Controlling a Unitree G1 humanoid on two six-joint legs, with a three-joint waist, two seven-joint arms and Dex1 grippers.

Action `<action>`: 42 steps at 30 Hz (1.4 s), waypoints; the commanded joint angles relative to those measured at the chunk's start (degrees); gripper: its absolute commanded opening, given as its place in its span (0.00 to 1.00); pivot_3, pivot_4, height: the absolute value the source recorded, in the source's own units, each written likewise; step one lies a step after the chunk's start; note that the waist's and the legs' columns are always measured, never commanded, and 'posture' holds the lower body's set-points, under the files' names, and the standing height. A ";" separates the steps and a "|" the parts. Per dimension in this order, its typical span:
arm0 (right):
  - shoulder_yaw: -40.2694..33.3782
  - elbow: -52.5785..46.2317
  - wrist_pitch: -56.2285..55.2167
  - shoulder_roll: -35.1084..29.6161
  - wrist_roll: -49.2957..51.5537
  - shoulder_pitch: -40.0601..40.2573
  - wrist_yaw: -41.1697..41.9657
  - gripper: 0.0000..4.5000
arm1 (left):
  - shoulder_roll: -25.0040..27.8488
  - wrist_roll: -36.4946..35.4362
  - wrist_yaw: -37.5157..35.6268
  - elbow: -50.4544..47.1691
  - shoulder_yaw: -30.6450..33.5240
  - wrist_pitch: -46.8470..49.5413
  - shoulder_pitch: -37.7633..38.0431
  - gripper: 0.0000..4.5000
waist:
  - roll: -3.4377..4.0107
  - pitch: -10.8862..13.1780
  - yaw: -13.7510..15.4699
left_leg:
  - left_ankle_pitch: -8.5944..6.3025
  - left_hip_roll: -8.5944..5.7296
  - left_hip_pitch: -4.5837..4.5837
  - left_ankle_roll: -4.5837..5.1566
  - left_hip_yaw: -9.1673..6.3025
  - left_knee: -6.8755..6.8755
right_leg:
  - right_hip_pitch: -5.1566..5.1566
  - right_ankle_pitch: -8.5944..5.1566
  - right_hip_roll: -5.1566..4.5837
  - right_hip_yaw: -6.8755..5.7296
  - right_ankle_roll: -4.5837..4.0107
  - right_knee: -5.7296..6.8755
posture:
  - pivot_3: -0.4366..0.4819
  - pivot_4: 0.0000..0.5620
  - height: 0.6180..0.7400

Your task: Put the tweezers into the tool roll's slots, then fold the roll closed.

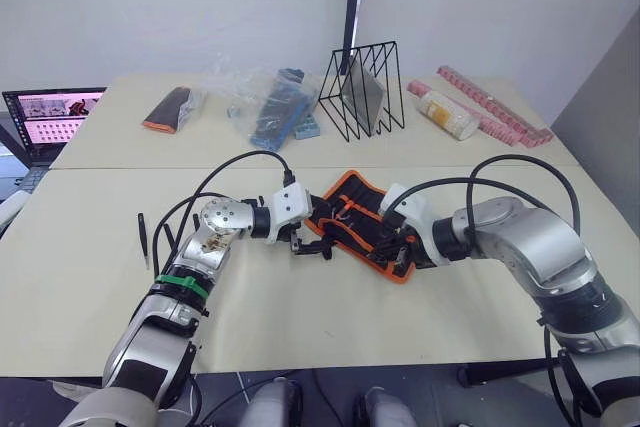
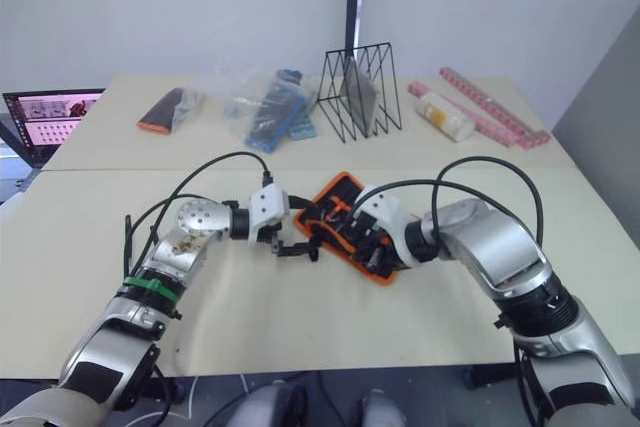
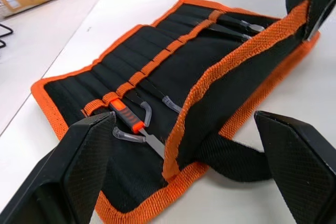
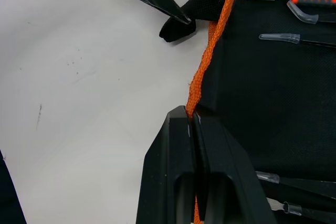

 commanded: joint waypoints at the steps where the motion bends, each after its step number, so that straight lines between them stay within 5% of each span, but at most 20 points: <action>1: -1.11 -1.12 -1.36 -1.37 0.65 0.46 0.06 0.00 | -0.16 -0.93 -3.94 1.03 0.28 -1.29 -2.34 0.74 | 0.00 0.00 0.08 | 0.00 -0.02 -0.02 0.01 0.00 0.02 | 0.00 0.02 -0.04 -0.03 0.03 0.00 | 0.48 0.27 0.71; 11: -0.24 -1.02 -3.49 -2.37 1.45 0.96 1.57 0.00 | -1.09 1.01 -5.32 1.55 -0.27 -3.42 -1.49 0.01 | 0.00 0.00 -0.04 | 0.01 -0.09 -0.10 0.20 0.00 0.10 | 0.01 0.12 -0.11 -0.08 0.20 -0.09 | 0.48 0.27 0.71; 17: 0.77 -2.41 -6.09 -3.75 1.51 2.85 3.69 0.00 | 0.09 0.47 -7.53 -4.61 -1.16 -2.72 4.12 0.01 | 0.00 0.00 -0.03 | -0.01 -0.10 -0.10 0.22 0.00 0.10 | 0.01 0.12 -0.16 -0.09 0.20 -0.09 | 0.48 0.27 0.71; 28: 0.23 -4.32 -9.22 -2.44 5.78 10.84 7.10 0.86 | 4.19 -0.13 -8.68 -9.99 -1.56 -2.26 15.19 0.00 | 0.01 -0.01 -0.10 | -0.01 -0.04 -0.06 0.22 0.00 0.11 | 0.08 0.13 -0.35 -0.40 0.19 -0.30 | 0.48 0.27 0.71; 31: -6.84 -3.47 -7.17 1.41 12.17 11.63 6.94 0.86 | 4.02 0.41 -8.02 -9.13 -1.69 -3.09 15.62 0.00 | 0.01 -0.01 -0.07 | -0.01 -0.03 -0.06 0.22 0.00 0.11 | 0.13 0.13 -0.37 -0.47 0.19 -0.38 | 0.48 0.27 0.71; 36: -14.72 0.58 -10.85 9.13 13.48 11.46 0.16 0.47 | 3.90 1.79 -7.18 -6.93 -2.15 -5.24 14.42 0.00 | 0.02 -0.03 -0.06 | 0.00 0.02 0.02 0.20 0.00 0.12 | 0.18 0.45 -0.37 -0.60 0.16 -0.40 | 0.48 0.27 0.71; 42: -8.97 6.17 -21.54 9.80 7.18 16.04 1.80 0.01 | 3.80 3.35 -6.90 -3.05 -3.40 -9.98 11.63 0.00 | 0.01 -0.04 0.08 | 0.03 -0.06 0.05 0.26 0.00 0.12 | 0.15 0.51 -0.38 -0.64 0.24 -0.42 | 0.48 0.27 0.71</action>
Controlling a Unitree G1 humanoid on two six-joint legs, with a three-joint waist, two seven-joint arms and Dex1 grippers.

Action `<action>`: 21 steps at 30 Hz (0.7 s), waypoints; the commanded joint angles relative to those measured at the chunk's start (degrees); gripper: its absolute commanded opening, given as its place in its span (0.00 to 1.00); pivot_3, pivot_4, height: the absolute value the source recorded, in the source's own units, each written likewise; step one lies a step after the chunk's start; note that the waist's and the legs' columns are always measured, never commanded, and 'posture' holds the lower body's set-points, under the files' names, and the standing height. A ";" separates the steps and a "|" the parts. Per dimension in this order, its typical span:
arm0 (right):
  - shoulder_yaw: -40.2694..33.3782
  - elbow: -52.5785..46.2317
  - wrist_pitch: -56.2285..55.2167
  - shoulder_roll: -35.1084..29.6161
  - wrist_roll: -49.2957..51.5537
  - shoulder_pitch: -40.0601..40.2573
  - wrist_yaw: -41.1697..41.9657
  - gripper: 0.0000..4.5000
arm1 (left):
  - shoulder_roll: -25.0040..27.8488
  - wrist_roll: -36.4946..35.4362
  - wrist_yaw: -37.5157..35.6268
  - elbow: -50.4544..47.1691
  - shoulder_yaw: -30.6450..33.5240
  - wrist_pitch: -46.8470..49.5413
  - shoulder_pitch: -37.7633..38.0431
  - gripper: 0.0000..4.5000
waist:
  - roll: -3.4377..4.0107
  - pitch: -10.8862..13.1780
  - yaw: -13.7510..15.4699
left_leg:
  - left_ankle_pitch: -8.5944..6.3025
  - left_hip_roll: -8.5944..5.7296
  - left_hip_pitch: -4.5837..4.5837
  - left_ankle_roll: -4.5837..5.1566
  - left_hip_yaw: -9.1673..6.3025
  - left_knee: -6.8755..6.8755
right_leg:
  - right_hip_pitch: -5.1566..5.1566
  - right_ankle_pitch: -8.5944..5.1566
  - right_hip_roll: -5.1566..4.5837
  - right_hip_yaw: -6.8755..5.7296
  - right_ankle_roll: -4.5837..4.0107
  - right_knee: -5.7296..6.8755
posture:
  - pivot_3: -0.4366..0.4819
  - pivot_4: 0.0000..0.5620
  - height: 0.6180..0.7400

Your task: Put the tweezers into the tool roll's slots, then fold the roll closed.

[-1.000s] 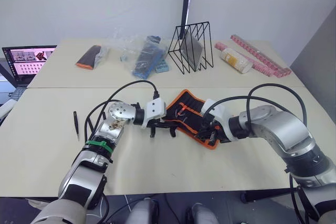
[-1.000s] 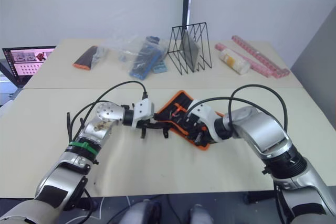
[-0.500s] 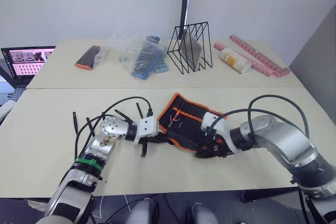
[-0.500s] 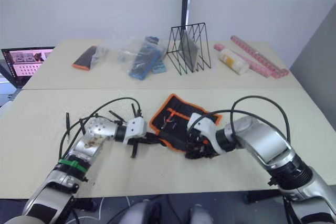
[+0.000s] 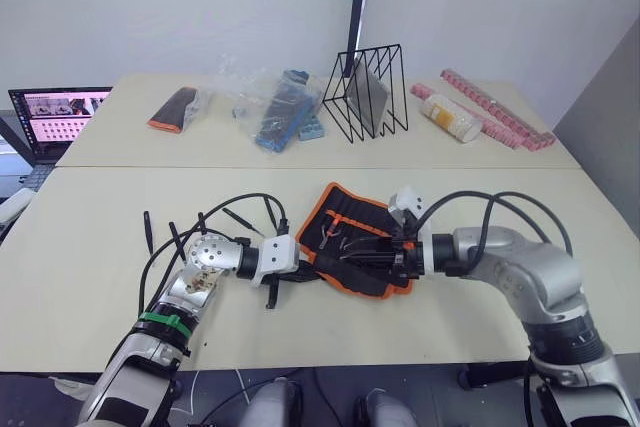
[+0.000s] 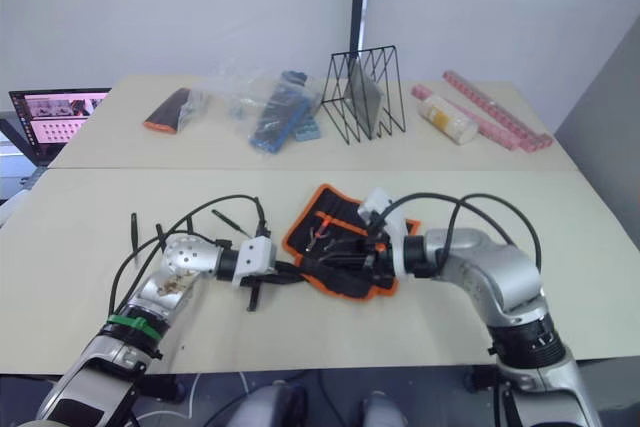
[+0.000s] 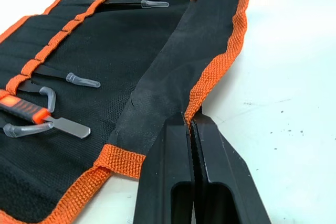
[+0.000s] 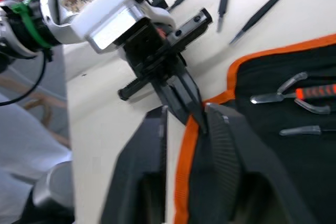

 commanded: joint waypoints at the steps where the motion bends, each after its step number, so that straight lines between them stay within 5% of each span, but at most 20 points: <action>1: 3.13 4.08 -4.21 0.15 -3.58 0.85 0.24 0.00 | 0.41 2.66 0.28 3.14 -1.20 -1.46 -0.77 0.00 | 0.00 0.00 -0.09 | 0.03 0.00 0.00 0.02 0.00 0.01 | 0.00 0.00 0.00 0.00 0.00 0.00 | 0.48 0.27 0.71; 5: 6.35 9.60 -10.33 0.91 -8.53 3.04 -0.12 0.00 | 0.52 1.54 0.65 3.31 -0.32 -0.53 -1.48 0.00 | 0.00 0.00 -0.09 | 0.22 -0.01 -0.01 0.06 0.00 0.00 | 0.00 0.00 0.00 -0.04 0.00 0.00 | 0.48 0.27 0.71; 16: 9.32 17.98 -19.07 1.85 -13.19 6.96 2.21 0.00 | 5.69 -18.69 -2.48 -14.07 12.00 25.50 3.09 0.78 | -0.05 -0.02 -0.32 | 0.26 0.09 0.37 0.07 0.00 -0.01 | 0.18 0.00 0.05 -0.05 0.00 -0.03 | 0.48 0.27 0.71; 21: 8.92 17.70 -19.83 1.93 -12.86 6.81 3.85 0.00 | 3.46 -21.46 4.88 -20.84 14.70 33.34 3.20 0.78 | -0.04 -0.03 -0.20 | -0.04 0.09 0.73 -0.36 0.00 -0.01 | 0.74 0.01 0.01 -0.09 0.05 -0.48 | 0.48 0.27 0.71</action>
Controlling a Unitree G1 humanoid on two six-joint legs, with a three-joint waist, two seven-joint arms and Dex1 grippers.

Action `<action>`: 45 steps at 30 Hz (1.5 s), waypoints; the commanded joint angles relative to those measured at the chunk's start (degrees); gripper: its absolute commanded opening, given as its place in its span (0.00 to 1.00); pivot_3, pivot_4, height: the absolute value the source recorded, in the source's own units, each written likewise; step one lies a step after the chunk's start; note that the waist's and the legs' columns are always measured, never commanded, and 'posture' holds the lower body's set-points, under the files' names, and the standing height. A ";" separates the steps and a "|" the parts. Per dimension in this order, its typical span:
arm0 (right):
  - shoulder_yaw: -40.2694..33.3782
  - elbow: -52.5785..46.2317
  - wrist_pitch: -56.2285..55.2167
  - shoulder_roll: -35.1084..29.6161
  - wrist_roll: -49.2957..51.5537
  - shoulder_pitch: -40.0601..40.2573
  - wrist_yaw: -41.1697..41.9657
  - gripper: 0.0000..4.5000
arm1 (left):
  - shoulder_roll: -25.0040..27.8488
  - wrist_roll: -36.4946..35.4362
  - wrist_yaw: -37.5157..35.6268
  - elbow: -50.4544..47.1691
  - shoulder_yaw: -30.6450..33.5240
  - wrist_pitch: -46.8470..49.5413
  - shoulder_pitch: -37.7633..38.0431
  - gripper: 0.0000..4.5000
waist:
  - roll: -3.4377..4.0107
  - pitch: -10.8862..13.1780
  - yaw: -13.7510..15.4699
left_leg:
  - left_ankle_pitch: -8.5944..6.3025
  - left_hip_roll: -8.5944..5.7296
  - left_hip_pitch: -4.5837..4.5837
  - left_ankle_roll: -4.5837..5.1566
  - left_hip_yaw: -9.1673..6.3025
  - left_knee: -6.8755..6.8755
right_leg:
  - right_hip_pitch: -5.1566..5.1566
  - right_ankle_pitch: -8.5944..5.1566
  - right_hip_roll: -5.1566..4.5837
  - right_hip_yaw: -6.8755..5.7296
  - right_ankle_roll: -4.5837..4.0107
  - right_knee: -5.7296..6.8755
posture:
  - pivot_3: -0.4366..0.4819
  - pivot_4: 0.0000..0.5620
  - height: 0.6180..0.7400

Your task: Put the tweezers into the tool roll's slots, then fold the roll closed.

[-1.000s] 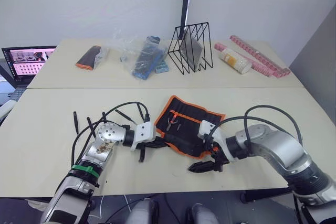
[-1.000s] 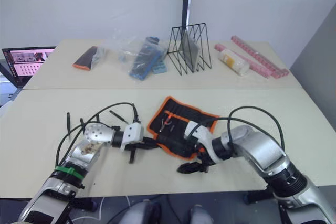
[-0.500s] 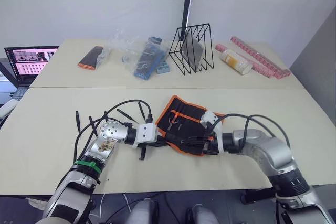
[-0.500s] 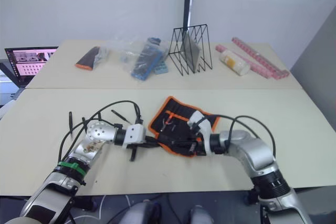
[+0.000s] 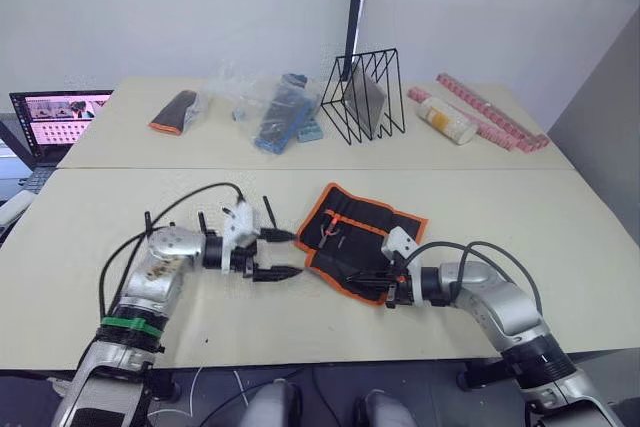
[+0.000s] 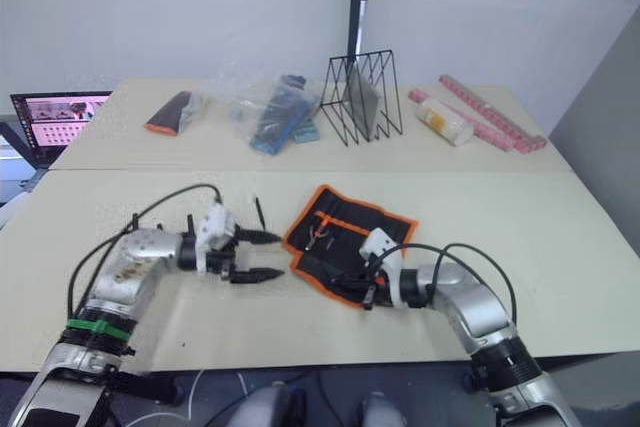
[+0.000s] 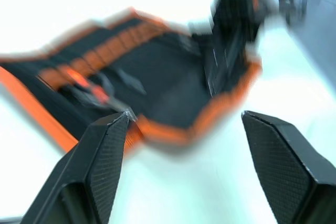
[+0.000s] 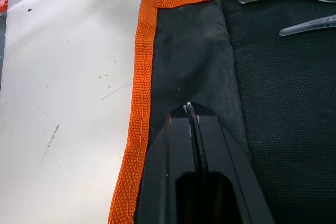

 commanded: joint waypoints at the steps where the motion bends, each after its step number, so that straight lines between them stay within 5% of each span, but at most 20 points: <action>1: 1.64 1.85 0.29 0.04 -1.59 1.41 1.31 0.00 | -3.58 -1.96 7.22 -5.43 1.17 4.94 -0.82 0.78 | 0.00 -0.01 0.05 | -0.03 -0.02 0.05 0.03 0.00 -0.01 | 0.07 0.00 0.00 0.00 0.02 -0.05 | 0.48 0.27 0.71; 2: 1.49 1.84 -0.65 0.28 -1.72 1.28 1.49 0.00 | -5.33 -2.06 10.02 -6.62 0.84 6.98 -1.55 0.78 | 0.00 -0.01 0.08 | -0.03 -0.03 0.05 0.04 0.00 -0.01 | 0.07 0.01 -0.01 0.00 0.04 -0.06 | 0.48 0.27 0.71; 6: 0.87 1.79 -3.04 1.42 -2.42 0.99 1.03 0.00 | -8.98 -0.08 16.08 -10.42 -2.66 13.10 -2.14 0.42 | -0.06 -0.02 -0.06 | -0.03 -0.04 0.04 0.04 0.00 -0.01 | 0.10 0.05 0.00 0.01 0.10 -0.05 | 0.48 0.27 0.71; 12: 0.19 1.35 -3.91 3.10 -3.40 1.53 -1.12 0.00 | -10.85 5.42 21.57 -10.23 -8.67 16.46 -0.06 0.01 | -0.05 -0.02 -0.48 | 0.02 0.01 0.04 -0.02 0.06 -0.11 | 0.14 0.06 0.06 0.03 0.08 0.07 | 0.48 0.27 0.71; 26: -4.72 -1.28 -10.94 4.80 -0.55 3.45 1.60 0.00 | -11.49 15.77 27.66 -3.60 -12.67 4.74 6.20 0.01 | -0.03 -0.03 0.00 | -0.06 0.01 0.06 -0.14 0.07 -0.19 | -0.01 0.05 -0.06 0.04 0.07 -0.12 | 0.48 0.27 0.71; 38: -3.20 15.16 -16.31 7.57 -3.69 -4.92 7.00 0.00 | -13.17 15.54 27.35 -3.24 -12.88 3.86 7.07 0.01 | -0.01 -0.02 0.11 | -0.08 -0.03 0.05 -0.10 0.07 -0.20 | -0.01 0.07 -0.09 0.04 0.06 -0.17 | 0.48 0.27 0.71; 45: 0.03 14.20 -18.02 4.01 -7.02 -0.91 11.75 0.00 | -12.64 15.45 27.02 -2.04 -11.92 3.66 6.57 0.01 | 0.01 -0.05 0.27 | -0.08 -0.03 0.05 -0.10 0.07 -0.20 | 0.03 0.07 -0.09 0.02 0.06 -0.17 | 0.48 0.27 0.71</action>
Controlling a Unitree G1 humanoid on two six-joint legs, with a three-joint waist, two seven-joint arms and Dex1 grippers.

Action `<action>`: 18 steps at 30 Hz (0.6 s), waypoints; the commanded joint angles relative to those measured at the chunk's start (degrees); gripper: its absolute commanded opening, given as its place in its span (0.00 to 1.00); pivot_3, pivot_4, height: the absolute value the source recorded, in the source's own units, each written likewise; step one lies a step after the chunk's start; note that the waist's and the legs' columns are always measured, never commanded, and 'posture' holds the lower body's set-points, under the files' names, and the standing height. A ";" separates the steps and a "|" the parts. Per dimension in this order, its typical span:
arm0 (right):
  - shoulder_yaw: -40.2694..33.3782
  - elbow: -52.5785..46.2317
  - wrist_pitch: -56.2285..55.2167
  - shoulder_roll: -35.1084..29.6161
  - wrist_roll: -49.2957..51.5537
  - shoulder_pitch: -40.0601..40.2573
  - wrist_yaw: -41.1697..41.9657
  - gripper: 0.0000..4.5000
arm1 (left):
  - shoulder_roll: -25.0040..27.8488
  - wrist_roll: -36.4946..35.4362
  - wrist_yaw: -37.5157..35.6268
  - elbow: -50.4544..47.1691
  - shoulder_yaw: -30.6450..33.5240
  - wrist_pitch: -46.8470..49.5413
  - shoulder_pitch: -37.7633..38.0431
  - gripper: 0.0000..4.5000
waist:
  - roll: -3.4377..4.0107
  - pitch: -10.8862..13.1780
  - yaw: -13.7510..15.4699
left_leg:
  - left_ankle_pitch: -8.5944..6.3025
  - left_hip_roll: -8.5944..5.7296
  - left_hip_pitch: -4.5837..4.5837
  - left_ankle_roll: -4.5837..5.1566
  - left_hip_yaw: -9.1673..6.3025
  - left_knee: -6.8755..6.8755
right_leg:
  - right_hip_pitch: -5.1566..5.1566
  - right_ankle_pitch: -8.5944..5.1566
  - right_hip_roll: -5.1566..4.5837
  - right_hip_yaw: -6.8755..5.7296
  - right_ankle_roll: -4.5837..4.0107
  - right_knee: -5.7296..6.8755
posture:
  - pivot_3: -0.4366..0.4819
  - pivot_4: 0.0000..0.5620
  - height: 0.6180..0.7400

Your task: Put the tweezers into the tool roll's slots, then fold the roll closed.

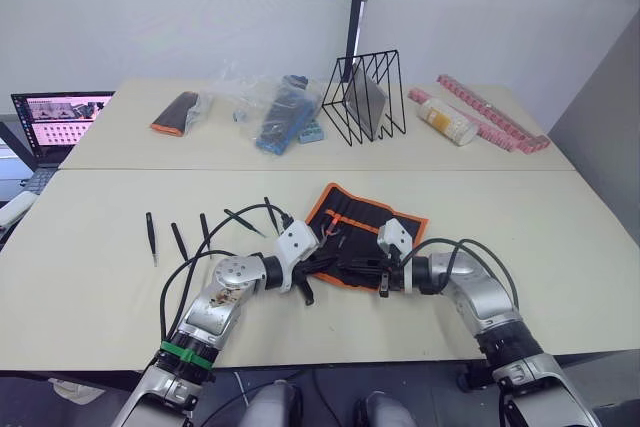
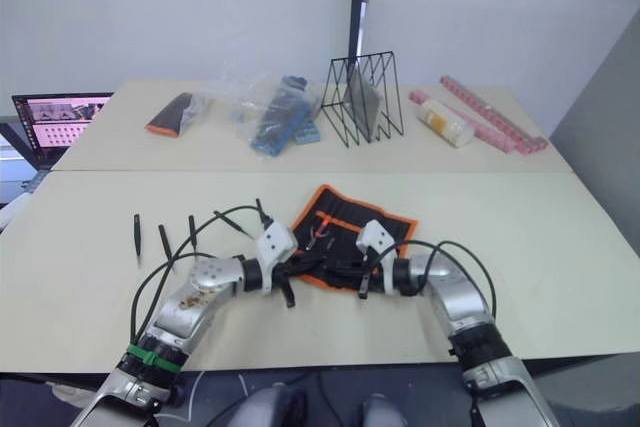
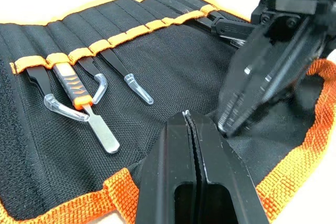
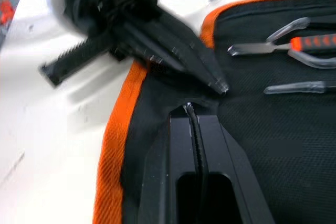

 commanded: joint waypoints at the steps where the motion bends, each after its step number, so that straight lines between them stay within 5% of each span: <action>1: 1.82 -1.99 1.45 -2.71 -0.86 4.79 3.04 0.00 | 0.52 0.78 0.35 1.91 0.69 0.77 0.23 0.01 | 0.01 -0.02 0.10 | 0.00 0.00 0.00 0.00 0.00 0.00 | 0.01 0.00 0.00 0.00 0.00 -0.01 | 0.48 0.27 0.71; 18: -0.96 -9.72 4.06 -14.03 0.46 14.15 6.62 0.00 | -1.67 -3.85 -0.81 1.55 4.44 -0.83 -0.80 0.01 | 0.40 -0.64 0.95 | -0.08 0.03 0.01 0.10 0.00 -0.03 | 0.15 0.04 -0.04 -0.01 0.08 -0.41 | 0.48 0.27 0.71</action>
